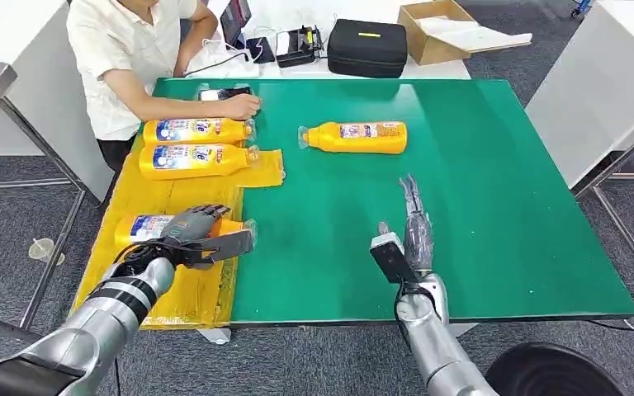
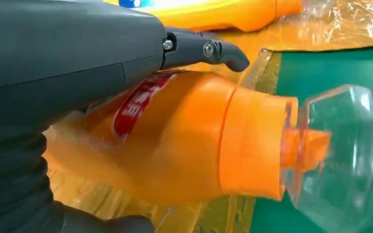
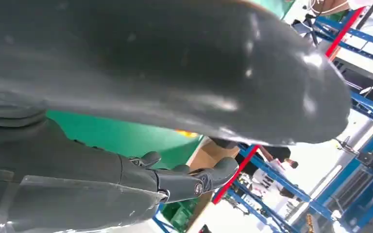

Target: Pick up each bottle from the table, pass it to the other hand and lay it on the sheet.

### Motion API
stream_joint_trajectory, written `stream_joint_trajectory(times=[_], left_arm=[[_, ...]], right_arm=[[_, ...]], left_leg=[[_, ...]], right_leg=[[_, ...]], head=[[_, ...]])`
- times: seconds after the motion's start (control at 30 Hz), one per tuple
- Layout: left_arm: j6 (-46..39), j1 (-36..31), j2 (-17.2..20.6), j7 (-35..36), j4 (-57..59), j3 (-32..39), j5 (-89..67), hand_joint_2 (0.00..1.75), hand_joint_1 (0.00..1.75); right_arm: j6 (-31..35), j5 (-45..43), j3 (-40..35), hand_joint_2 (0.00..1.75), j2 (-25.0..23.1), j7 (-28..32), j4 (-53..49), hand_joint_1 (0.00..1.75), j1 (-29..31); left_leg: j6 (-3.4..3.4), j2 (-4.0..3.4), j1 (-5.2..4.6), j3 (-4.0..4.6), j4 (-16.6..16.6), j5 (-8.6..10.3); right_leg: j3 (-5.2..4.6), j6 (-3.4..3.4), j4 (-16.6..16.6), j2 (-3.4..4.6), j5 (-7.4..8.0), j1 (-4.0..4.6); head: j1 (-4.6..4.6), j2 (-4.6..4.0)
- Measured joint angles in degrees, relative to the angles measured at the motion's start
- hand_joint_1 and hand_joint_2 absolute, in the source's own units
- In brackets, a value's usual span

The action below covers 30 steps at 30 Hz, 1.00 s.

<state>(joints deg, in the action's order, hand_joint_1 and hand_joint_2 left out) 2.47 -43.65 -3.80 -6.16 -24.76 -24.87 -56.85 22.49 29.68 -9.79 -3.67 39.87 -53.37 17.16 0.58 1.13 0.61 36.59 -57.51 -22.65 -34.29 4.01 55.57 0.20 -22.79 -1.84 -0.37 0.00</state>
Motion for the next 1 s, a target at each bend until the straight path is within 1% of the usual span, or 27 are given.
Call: stream_joint_trajectory(times=[0.3,0.63,0.87,0.9,1.0], left_arm=[[2.2,-0.5,0.0,-5.1,0.6,1.6,4.7,1.75,0.00],[2.7,-0.5,0.0,-5.8,0.6,2.1,5.1,1.75,0.00],[4.7,-0.6,0.0,-10.5,0.1,2.1,7.6,1.75,0.00],[4.7,-0.5,0.0,-11.3,-0.2,2.0,8.3,1.75,0.00],[4.4,0.0,0.2,-12.9,-3.3,0.9,11.1,1.75,0.00]], right_arm=[[0.2,-4.0,-1.8,0.00,0.2,0.0,0.7,0.00,0.2],[0.2,-4.2,-2.5,0.00,0.5,0.0,0.9,0.00,0.3],[1.7,-6.2,-4.0,0.00,0.9,0.0,1.3,0.00,0.9],[2.6,-5.5,-4.2,0.00,1.1,0.0,1.5,0.00,1.0],[6.2,0.1,-4.6,0.00,2.0,0.0,3.9,0.00,2.6]], left_leg=[[0.00,0.00,0.00,-0.01,0.0,0.01],[0.00,0.00,0.00,-0.01,0.0,0.01],[0.00,0.01,0.00,-0.01,0.0,0.01],[0.00,0.01,0.00,0.00,0.0,0.01],[0.00,0.01,-0.01,0.01,0.0,0.01]], right_leg=[[0.00,0.00,0.0,0.00,0.00,0.00],[0.00,0.00,0.0,0.00,0.00,0.00],[-0.01,0.00,0.0,-0.01,0.00,0.00],[-0.01,0.00,0.0,-0.01,0.00,0.00],[-0.01,0.01,0.0,0.00,0.00,-0.01]], head=[[-0.02,0.00],[0.00,0.00],[0.00,0.00],[0.00,0.00],[0.00,0.00]])
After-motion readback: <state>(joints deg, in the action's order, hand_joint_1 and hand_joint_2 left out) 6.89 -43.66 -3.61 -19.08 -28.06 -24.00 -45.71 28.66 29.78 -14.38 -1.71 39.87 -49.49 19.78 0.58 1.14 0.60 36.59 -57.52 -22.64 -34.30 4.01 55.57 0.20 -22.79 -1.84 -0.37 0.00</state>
